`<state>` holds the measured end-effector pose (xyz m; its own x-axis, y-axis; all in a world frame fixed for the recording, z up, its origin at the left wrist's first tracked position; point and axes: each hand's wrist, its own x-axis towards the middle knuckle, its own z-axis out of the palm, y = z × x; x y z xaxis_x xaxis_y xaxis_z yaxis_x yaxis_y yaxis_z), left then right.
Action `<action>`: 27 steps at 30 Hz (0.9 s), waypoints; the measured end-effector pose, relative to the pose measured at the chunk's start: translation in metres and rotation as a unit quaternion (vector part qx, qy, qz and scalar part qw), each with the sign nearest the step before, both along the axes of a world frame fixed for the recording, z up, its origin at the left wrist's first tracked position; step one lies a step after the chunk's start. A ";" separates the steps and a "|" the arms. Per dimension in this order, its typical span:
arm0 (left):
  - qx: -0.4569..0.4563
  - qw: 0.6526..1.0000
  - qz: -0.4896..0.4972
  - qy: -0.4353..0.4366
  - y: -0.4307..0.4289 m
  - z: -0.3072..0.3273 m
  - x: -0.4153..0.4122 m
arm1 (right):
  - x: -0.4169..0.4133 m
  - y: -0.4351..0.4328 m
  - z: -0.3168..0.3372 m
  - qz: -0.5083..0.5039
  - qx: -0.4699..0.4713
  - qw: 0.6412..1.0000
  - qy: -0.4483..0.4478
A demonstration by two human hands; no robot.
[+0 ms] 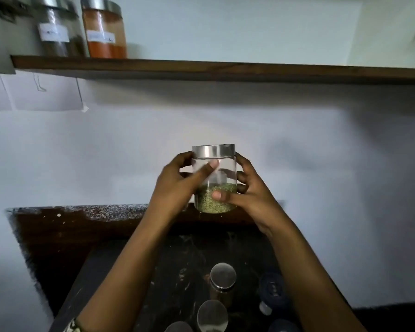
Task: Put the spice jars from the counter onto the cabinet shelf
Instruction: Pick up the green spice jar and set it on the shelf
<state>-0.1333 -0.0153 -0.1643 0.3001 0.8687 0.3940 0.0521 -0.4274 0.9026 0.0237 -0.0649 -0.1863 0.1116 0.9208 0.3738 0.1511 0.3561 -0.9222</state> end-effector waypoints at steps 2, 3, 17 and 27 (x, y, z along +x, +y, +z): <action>0.027 0.998 0.004 0.048 -0.012 0.006 0.019 | 0.011 -0.005 0.005 -0.031 0.026 0.999 -0.019; 0.034 0.998 0.005 0.053 -0.017 0.008 0.028 | 0.015 -0.009 0.008 -0.046 0.038 0.998 -0.037; -0.006 0.998 -0.059 -0.005 -0.052 0.021 0.099 | 0.083 -0.048 0.025 -0.033 0.051 0.998 -0.009; -0.118 0.968 -0.167 -0.147 -0.046 0.021 0.125 | 0.122 -0.063 0.035 0.033 0.006 0.999 0.018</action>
